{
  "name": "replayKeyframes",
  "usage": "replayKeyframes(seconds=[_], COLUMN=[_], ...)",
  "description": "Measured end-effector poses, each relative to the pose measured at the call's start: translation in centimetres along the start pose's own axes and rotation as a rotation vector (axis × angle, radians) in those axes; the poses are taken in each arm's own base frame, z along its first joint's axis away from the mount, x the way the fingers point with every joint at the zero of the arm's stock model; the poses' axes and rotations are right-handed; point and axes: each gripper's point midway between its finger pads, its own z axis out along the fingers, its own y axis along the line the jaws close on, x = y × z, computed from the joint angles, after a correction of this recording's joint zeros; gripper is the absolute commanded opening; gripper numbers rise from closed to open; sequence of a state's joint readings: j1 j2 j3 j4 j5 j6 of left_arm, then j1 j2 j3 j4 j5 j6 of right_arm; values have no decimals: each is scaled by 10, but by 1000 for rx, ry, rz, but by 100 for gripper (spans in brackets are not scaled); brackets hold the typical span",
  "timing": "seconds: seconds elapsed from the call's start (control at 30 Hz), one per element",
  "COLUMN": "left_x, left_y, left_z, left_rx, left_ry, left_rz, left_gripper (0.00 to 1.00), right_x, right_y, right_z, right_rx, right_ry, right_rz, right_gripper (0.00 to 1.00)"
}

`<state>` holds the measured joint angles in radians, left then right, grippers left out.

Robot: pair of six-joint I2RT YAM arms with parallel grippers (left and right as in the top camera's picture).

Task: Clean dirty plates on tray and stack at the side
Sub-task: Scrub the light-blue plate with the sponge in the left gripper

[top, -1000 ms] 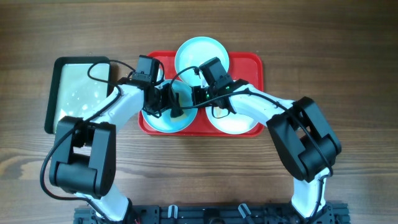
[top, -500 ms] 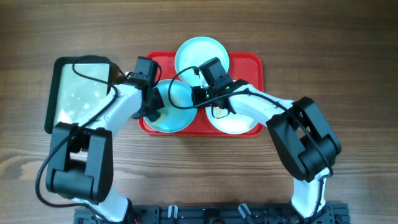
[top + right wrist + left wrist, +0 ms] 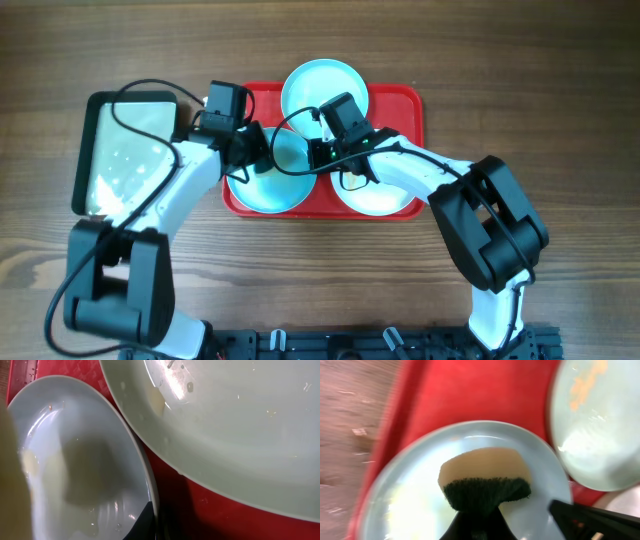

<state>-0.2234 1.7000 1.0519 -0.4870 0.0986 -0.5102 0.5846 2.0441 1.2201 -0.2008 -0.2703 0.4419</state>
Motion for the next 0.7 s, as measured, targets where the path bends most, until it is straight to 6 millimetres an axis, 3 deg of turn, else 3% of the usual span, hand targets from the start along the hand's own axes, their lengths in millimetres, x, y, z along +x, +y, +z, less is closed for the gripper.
replayKeyframes(seconds=[0.1, 0.23, 0.37, 0.53, 0.6, 0.7], left_x=[15, 22, 16, 1, 3, 11], left_y=[-3, 8, 21, 51, 66, 71], left_z=[22, 39, 38, 30, 23, 14], left_rx=[16, -29, -120, -300, -379, -403], left_ry=[74, 103, 57, -20, -14, 17], left_rz=[3, -2, 14, 91, 121, 138], left_gripper=[4, 4, 4, 4, 4, 4], right_x=[0, 0, 0, 0, 0, 0], right_y=[0, 0, 0, 0, 1, 2], right_z=[0, 0, 0, 0, 0, 0], right_rx=[0, 0, 0, 0, -4, -8], right_ry=[0, 0, 0, 0, 0, 0], right_rz=[0, 0, 0, 0, 1, 1], right_gripper=[6, 6, 6, 6, 6, 6])
